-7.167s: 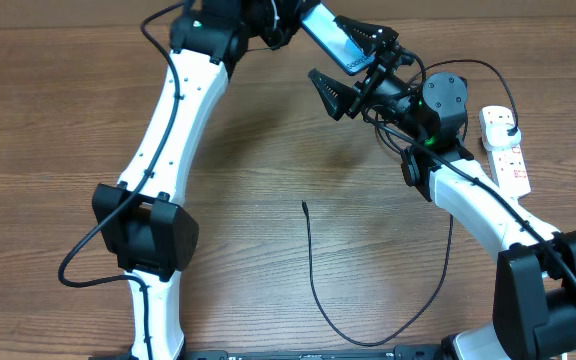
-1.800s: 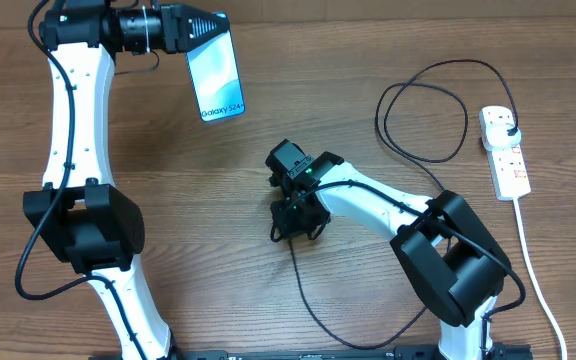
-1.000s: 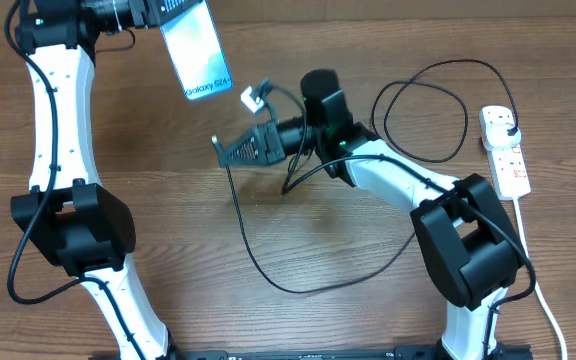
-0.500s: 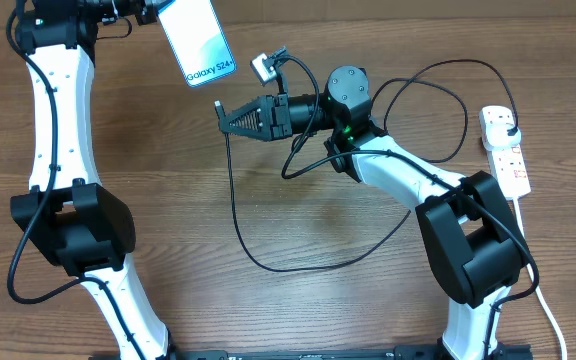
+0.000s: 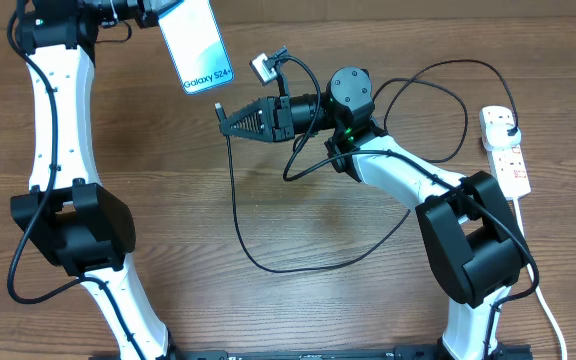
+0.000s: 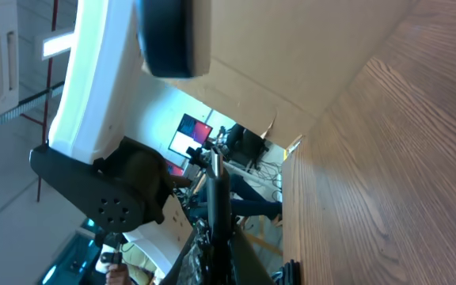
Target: Plug charger to phone and switch on socket
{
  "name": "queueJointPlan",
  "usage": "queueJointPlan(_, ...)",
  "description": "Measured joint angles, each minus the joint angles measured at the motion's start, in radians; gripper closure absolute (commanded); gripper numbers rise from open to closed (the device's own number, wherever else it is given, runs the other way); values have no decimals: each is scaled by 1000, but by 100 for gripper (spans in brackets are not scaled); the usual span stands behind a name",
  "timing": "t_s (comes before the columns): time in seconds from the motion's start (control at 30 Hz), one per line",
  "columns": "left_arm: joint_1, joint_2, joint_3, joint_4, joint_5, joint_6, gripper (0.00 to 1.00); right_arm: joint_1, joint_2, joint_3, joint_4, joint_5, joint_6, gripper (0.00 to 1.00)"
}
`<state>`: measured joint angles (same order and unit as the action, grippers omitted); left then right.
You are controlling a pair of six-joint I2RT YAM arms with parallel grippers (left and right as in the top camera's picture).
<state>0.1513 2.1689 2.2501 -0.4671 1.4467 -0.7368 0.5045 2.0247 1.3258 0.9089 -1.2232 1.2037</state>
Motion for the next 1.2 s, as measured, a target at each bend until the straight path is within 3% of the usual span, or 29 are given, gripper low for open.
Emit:
queueJointPlan(0.4,-1,0,0,-215,-60,125,96,-1,0,0,3,-9,-25,96)
queueJointPlan(0.63,-1,0,0,-249,-75,195,96,-7,0,0,3,-11,-26,96)
queueJointPlan(1.2,-1,1,0,-291,-123,225,96,-12,0,0,-110,-10,-100,96)
